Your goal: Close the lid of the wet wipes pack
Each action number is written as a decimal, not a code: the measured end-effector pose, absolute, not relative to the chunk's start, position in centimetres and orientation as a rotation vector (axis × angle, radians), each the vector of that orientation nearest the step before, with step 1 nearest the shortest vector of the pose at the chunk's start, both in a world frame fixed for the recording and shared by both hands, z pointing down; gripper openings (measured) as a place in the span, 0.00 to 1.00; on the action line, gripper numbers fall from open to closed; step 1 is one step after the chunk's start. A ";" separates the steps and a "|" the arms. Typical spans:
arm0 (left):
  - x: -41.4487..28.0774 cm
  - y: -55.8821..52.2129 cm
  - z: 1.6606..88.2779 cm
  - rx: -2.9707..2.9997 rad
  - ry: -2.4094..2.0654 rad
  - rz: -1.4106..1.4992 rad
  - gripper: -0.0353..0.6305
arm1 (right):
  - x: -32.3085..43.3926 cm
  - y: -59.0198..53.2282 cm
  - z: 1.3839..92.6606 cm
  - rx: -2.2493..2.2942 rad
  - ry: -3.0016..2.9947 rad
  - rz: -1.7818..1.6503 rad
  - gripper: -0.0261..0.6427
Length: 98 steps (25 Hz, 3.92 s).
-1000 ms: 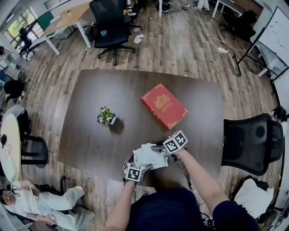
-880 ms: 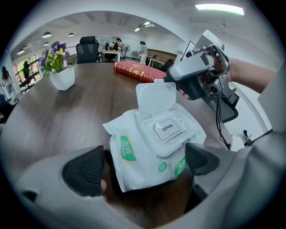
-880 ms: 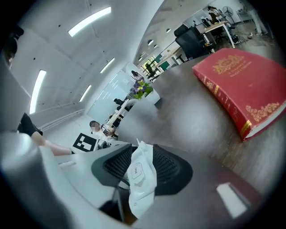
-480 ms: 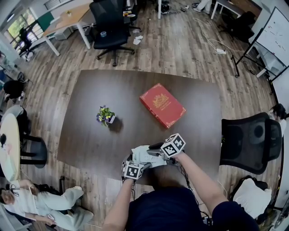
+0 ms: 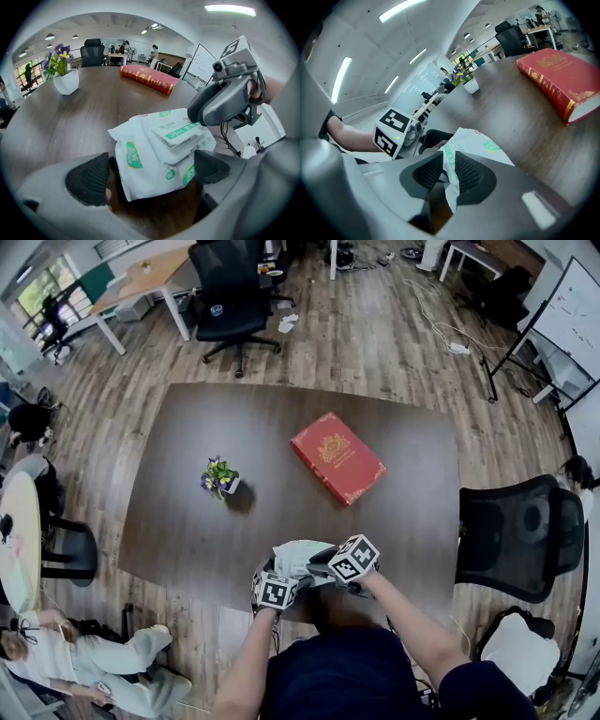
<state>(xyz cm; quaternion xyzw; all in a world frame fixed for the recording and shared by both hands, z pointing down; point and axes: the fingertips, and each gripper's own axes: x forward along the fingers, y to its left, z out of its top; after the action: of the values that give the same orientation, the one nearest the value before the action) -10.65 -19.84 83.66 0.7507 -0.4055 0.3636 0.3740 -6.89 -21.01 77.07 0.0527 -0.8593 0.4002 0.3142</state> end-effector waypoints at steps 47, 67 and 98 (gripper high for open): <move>-10.6 -19.5 82.3 2.031 -1.098 0.887 0.91 | -5.9 -21.8 80.3 0.437 -2.142 0.278 0.45; -14.3 -15.1 70.8 2.200 -1.280 0.711 0.91 | -4.4 -20.5 78.7 0.514 -2.199 0.431 0.60; -15.7 -14.5 65.2 2.297 -1.308 0.636 0.89 | 7.3 -16.7 63.6 0.988 -2.451 0.726 0.64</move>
<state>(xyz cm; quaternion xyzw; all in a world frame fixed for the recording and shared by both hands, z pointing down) -15.70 -14.51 65.23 0.8260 -0.4704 0.2286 0.2101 7.28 -16.73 63.62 0.3533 -0.8764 0.2597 0.1992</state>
